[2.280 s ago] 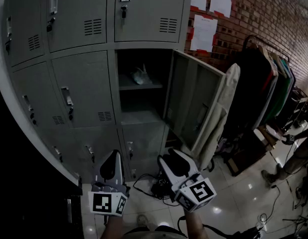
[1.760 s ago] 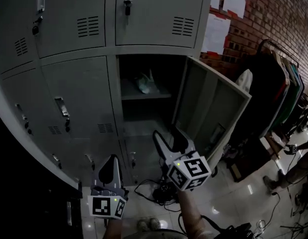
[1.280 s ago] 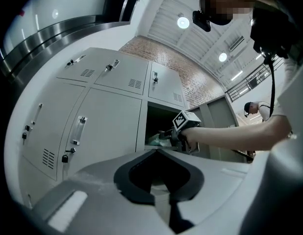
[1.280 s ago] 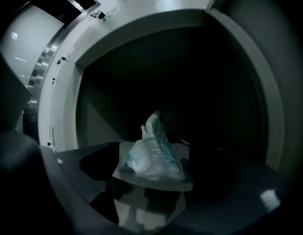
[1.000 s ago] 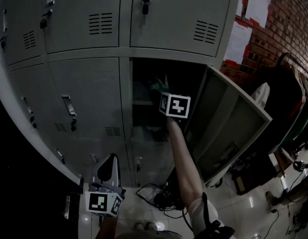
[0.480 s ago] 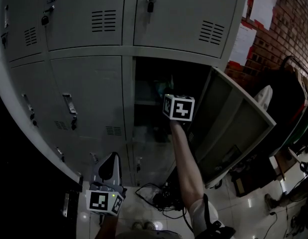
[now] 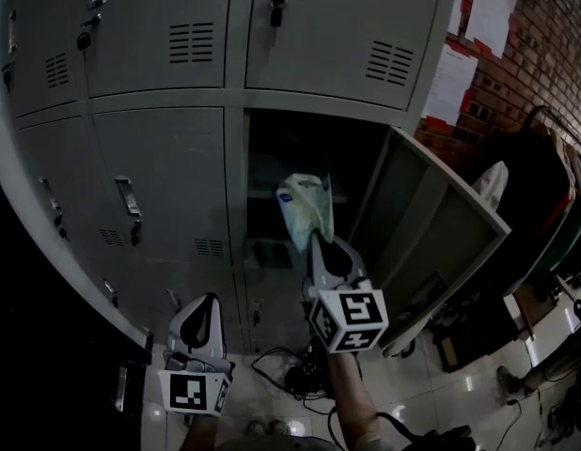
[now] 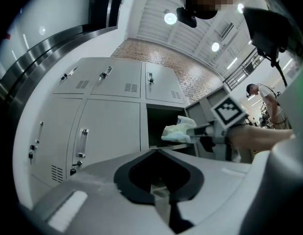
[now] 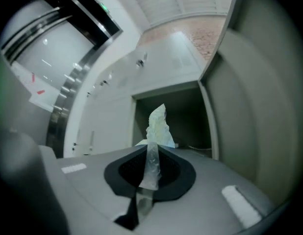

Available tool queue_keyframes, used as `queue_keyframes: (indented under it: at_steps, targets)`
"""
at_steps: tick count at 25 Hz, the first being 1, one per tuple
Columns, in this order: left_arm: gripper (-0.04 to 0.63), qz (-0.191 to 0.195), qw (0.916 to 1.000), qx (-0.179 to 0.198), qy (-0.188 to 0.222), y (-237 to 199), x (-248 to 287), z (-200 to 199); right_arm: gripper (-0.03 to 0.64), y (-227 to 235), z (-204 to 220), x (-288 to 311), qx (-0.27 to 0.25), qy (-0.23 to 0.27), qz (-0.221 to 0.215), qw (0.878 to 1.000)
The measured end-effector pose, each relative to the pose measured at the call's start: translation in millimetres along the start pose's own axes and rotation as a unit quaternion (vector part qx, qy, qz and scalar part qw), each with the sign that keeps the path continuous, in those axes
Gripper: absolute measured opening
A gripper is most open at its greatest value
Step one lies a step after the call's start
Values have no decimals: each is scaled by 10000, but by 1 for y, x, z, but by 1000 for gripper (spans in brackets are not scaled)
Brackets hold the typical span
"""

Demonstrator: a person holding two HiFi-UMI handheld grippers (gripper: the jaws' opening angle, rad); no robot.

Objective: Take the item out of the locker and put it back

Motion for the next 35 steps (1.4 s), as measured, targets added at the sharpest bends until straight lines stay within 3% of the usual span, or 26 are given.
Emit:
queue_keyframes:
  at_steps: [7, 11, 18, 28, 33, 35]
  targets:
    - [6, 3, 9998, -179, 104, 13, -20, -10, 14, -4, 27, -135, 562, 17, 218, 9982]
    - [6, 48, 9996, -279, 75, 22, -24, -6, 14, 1, 28, -163, 596, 6, 369, 9975]
    - [6, 127, 9994, -281, 184, 33, -24, -12, 14, -10, 37, -181, 426, -171, 251, 9986]
    - [6, 129, 9993, -268, 240, 35, -22, -17, 14, -5, 35, -178, 556, -195, 224, 9980]
    - [6, 144, 9993, -294, 194, 36, -20, -13, 14, 4, 2, -113, 389, 233, 167, 9988]
    - [6, 139, 9993, -330, 141, 34, -20, -9, 15, 9, -9, -70, 490, 178, 76, 9986]
Point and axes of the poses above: the fingertips, and each gripper's own axes: x forward along the fingers, y to its right, z out of its underside, the point moved 1 cm from there along -x, backward along the fingers, and after that the axes turned 8 degrees about z, right-handed, at the moved point
